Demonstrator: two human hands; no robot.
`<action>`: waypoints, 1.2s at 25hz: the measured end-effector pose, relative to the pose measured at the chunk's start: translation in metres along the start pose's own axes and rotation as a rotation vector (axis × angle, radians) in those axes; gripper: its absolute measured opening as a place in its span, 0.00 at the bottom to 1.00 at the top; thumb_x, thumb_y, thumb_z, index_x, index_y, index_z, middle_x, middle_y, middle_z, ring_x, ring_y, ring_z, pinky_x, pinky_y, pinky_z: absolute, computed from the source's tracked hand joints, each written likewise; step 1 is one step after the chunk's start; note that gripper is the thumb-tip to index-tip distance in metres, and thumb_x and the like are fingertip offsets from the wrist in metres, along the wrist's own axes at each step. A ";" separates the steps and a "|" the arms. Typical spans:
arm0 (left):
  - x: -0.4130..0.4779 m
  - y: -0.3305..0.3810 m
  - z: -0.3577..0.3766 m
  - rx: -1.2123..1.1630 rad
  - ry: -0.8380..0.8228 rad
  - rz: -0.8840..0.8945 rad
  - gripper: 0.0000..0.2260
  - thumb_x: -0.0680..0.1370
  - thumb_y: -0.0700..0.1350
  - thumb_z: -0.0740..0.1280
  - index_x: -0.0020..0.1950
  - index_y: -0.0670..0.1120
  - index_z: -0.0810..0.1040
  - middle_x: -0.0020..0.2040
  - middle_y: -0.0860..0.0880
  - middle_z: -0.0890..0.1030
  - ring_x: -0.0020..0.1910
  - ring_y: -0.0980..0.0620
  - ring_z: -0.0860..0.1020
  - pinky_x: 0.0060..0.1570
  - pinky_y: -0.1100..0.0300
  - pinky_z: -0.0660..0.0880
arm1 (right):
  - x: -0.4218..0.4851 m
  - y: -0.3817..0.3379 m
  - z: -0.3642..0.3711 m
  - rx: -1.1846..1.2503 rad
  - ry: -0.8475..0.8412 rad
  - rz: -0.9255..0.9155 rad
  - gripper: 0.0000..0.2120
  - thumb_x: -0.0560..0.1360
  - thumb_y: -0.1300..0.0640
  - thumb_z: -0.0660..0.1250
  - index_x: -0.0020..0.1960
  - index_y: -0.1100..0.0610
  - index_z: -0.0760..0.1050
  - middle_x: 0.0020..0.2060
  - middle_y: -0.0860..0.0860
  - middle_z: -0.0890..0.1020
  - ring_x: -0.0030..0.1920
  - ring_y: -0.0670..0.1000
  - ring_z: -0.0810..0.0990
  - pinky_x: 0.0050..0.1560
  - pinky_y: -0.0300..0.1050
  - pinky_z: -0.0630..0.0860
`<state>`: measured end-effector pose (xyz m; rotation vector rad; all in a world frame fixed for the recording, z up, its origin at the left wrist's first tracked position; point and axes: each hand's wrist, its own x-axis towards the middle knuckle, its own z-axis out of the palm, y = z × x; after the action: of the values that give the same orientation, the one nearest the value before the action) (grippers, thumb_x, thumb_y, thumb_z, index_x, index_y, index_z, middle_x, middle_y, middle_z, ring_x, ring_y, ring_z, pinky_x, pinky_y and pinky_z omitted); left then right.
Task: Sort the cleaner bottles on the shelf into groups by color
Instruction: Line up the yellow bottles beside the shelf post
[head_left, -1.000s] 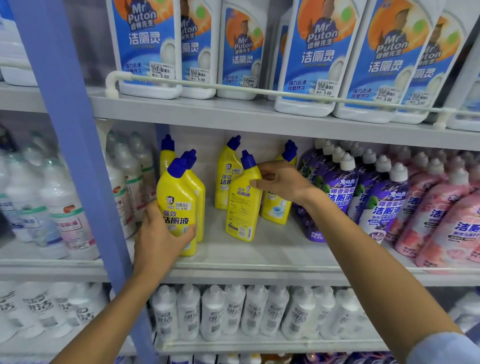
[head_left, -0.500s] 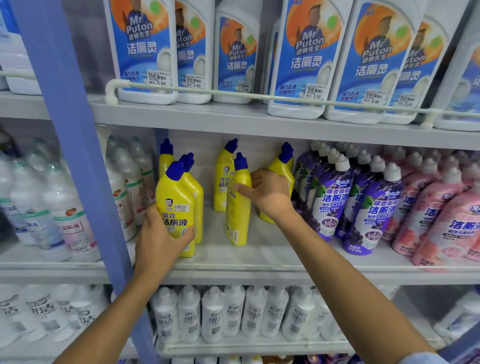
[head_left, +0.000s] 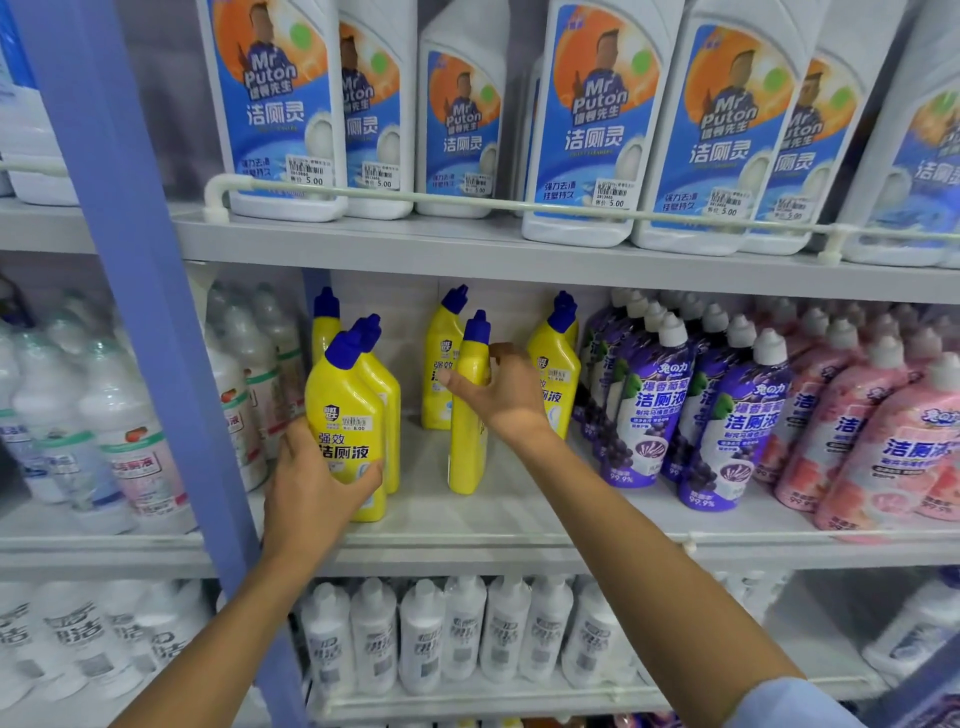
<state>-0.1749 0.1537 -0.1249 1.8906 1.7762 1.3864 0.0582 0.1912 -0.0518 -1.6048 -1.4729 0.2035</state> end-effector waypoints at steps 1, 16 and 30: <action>0.000 0.000 -0.001 -0.004 -0.004 0.001 0.35 0.66 0.53 0.81 0.63 0.42 0.66 0.56 0.43 0.76 0.48 0.42 0.77 0.43 0.51 0.74 | -0.001 0.008 0.003 0.076 -0.067 -0.014 0.31 0.63 0.31 0.76 0.54 0.53 0.78 0.49 0.50 0.82 0.50 0.50 0.82 0.48 0.47 0.79; -0.004 0.002 0.001 0.008 0.036 -0.001 0.33 0.66 0.52 0.81 0.62 0.43 0.67 0.54 0.44 0.76 0.50 0.40 0.78 0.44 0.47 0.75 | -0.036 0.033 0.046 -0.035 0.118 0.213 0.44 0.60 0.33 0.79 0.65 0.57 0.67 0.58 0.51 0.72 0.59 0.53 0.73 0.55 0.50 0.76; -0.006 -0.002 0.003 -0.012 0.052 -0.003 0.32 0.66 0.53 0.80 0.61 0.45 0.68 0.54 0.45 0.76 0.51 0.40 0.77 0.45 0.45 0.77 | -0.012 0.038 0.089 -0.211 0.071 0.345 0.38 0.65 0.41 0.80 0.62 0.61 0.66 0.61 0.57 0.72 0.61 0.58 0.76 0.54 0.50 0.76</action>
<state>-0.1725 0.1506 -0.1306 1.8613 1.7899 1.4543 0.0229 0.2303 -0.1342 -2.0136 -1.1860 0.1881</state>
